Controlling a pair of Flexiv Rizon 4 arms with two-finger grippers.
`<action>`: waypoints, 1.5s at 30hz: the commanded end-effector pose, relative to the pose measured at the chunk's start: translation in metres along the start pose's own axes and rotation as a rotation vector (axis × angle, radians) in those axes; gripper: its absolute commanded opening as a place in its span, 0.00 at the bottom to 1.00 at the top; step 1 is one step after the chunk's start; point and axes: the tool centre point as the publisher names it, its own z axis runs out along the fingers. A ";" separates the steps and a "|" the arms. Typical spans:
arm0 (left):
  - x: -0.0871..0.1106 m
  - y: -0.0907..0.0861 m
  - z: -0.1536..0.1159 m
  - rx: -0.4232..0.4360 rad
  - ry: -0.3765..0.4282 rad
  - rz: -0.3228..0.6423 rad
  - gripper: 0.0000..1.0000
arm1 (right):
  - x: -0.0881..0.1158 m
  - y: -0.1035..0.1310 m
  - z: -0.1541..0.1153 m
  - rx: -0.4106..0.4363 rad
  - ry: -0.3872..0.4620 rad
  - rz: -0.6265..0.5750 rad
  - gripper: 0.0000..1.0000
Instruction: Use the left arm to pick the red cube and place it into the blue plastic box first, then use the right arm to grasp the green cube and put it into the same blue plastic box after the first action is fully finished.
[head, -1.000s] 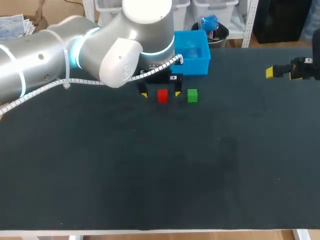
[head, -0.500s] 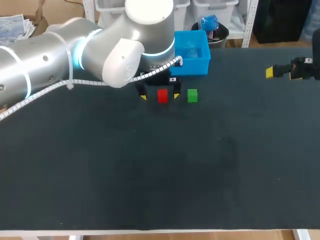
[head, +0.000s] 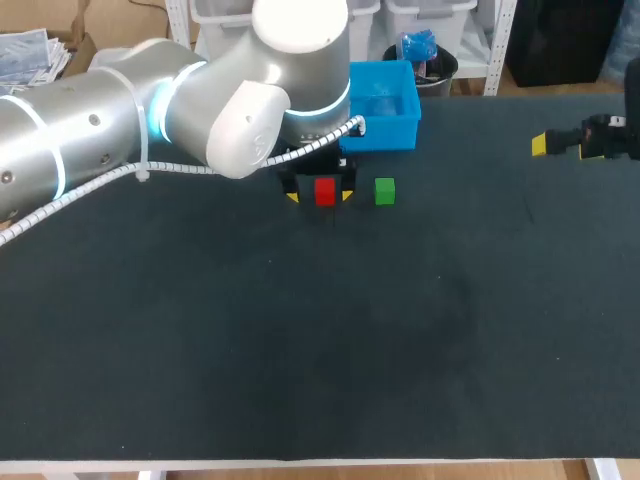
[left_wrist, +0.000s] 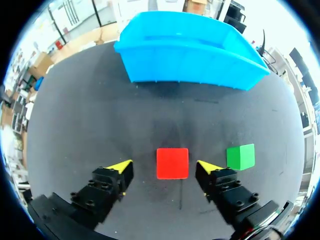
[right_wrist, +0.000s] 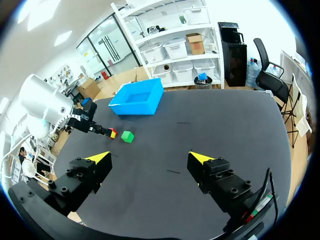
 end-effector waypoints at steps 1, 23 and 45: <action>0.000 -0.001 0.001 -0.002 -0.016 -0.001 0.00 | 0.000 0.000 0.000 -0.001 0.001 -0.001 1.00; 0.005 -0.001 -0.013 0.007 -0.034 -0.002 0.00 | 0.000 0.000 0.000 -0.001 0.001 -0.001 1.00; -0.020 0.021 -0.117 0.000 -0.160 -0.012 0.00 | 0.000 0.000 0.000 -0.001 0.001 -0.001 1.00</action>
